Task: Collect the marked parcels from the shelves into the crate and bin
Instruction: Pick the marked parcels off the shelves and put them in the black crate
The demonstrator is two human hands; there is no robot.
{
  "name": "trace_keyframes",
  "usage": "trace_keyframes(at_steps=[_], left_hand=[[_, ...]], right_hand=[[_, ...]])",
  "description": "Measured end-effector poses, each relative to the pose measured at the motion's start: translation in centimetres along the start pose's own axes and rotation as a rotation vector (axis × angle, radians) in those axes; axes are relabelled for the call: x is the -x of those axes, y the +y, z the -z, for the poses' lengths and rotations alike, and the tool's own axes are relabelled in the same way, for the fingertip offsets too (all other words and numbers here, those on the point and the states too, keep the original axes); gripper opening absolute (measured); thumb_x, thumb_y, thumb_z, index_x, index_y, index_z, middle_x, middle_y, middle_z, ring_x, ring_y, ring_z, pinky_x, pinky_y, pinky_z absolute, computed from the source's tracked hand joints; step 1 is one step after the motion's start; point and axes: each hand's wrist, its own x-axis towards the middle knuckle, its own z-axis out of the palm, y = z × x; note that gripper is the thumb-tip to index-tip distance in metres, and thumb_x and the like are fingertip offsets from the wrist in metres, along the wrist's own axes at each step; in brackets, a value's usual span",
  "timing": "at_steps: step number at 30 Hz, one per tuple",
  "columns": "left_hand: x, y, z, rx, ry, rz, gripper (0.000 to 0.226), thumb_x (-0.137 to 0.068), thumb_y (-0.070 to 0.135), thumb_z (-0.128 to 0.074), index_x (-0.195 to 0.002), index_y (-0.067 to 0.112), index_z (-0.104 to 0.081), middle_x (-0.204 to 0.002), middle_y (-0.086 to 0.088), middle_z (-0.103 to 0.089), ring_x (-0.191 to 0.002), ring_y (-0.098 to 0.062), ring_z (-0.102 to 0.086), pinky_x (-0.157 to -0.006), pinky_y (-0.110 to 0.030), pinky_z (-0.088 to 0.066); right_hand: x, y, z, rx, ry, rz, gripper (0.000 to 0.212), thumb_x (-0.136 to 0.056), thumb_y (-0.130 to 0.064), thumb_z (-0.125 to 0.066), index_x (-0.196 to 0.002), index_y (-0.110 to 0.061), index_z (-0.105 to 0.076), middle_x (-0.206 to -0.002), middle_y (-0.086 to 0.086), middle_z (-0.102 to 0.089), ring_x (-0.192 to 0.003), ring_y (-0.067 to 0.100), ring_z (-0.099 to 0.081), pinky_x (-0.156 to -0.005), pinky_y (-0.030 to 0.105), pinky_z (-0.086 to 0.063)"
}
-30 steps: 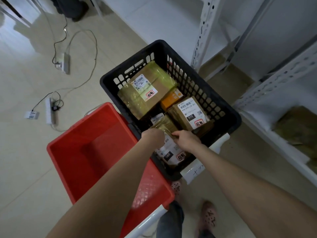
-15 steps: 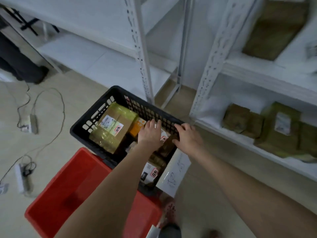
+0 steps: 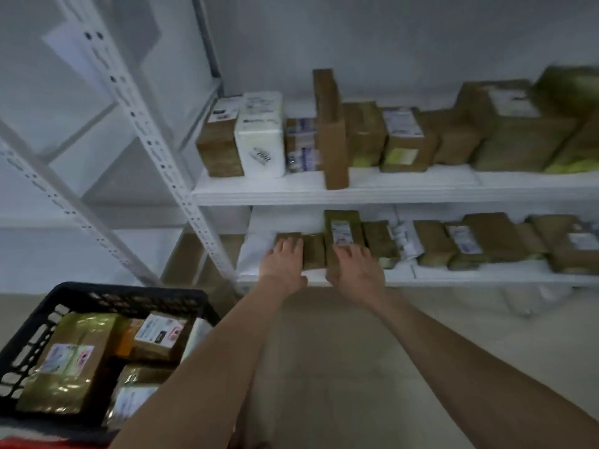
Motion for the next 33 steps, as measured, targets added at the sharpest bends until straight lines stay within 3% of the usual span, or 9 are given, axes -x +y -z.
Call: trace_keyframes(at_steps=[5,10,16,22,28,33], left_hand=[[-1.0,14.3,3.7,-0.03,0.083,-0.149,0.079,-0.086,0.03,-0.061,-0.149,0.013,-0.017,-0.153,-0.009,-0.023,-0.141,-0.027,-0.024,-0.111,-0.042,-0.032],[-1.8,26.8,6.9,-0.01,0.158,-0.309,0.083,-0.087,0.044,-0.059,-0.15,0.014,-0.015,-0.154,-0.007,-0.023,-0.141,-0.026,-0.025,-0.11,-0.04,-0.032],[-4.4,38.2,10.6,-0.038,0.249,-0.502,0.076,-0.092,0.027,-0.055,-0.151,0.011,-0.01,-0.159,-0.01,-0.01,-0.147,-0.026,-0.01,-0.116,-0.04,-0.021],[-9.8,48.2,13.5,0.03,0.378,-0.613,0.067,-0.094,0.022,-0.05,-0.151,0.014,-0.016,-0.158,-0.008,-0.015,-0.145,-0.025,-0.018,-0.113,-0.037,-0.025],[-18.1,57.0,16.9,0.079,0.428,-0.688,0.068,-0.093,0.021,-0.05,-0.151,0.014,-0.015,-0.159,-0.006,-0.013,-0.147,-0.023,-0.01,-0.115,-0.037,-0.023],[-23.2,62.2,18.4,0.092,0.487,-0.735,0.063,-0.094,0.021,-0.048,-0.15,0.016,-0.019,-0.156,-0.005,-0.019,-0.145,-0.02,-0.017,-0.112,-0.034,-0.029]], right_hand=[[5.4,12.8,5.9,0.004,0.095,-0.11,0.066,-0.089,-0.04,-0.055,-0.147,-0.023,-0.027,-0.145,0.009,-0.034,-0.132,0.032,-0.033,-0.103,0.043,-0.036],[9.2,23.2,11.2,0.0,0.179,-0.239,0.07,-0.088,-0.048,-0.056,-0.146,-0.022,-0.027,-0.146,0.008,-0.033,-0.134,0.032,-0.031,-0.107,0.042,-0.031],[10.6,32.6,15.2,-0.017,0.258,-0.341,0.067,-0.088,-0.041,-0.059,-0.145,-0.023,-0.028,-0.144,0.007,-0.034,-0.132,0.029,-0.032,-0.104,0.041,-0.035],[8.1,42.3,18.7,-0.022,0.374,-0.453,0.065,-0.092,-0.054,-0.047,-0.147,-0.024,-0.028,-0.148,0.007,-0.034,-0.136,0.028,-0.031,-0.107,0.041,-0.032],[2.6,51.6,22.5,-0.021,0.297,-0.512,0.066,-0.092,-0.044,-0.052,-0.148,-0.024,-0.024,-0.152,0.009,-0.027,-0.139,0.03,-0.025,-0.11,0.042,-0.029],[-0.9,57.3,24.2,-0.029,0.339,-0.53,0.075,-0.088,-0.047,-0.058,-0.149,-0.026,-0.02,-0.151,0.009,-0.029,-0.139,0.03,-0.026,-0.112,0.043,-0.029]])
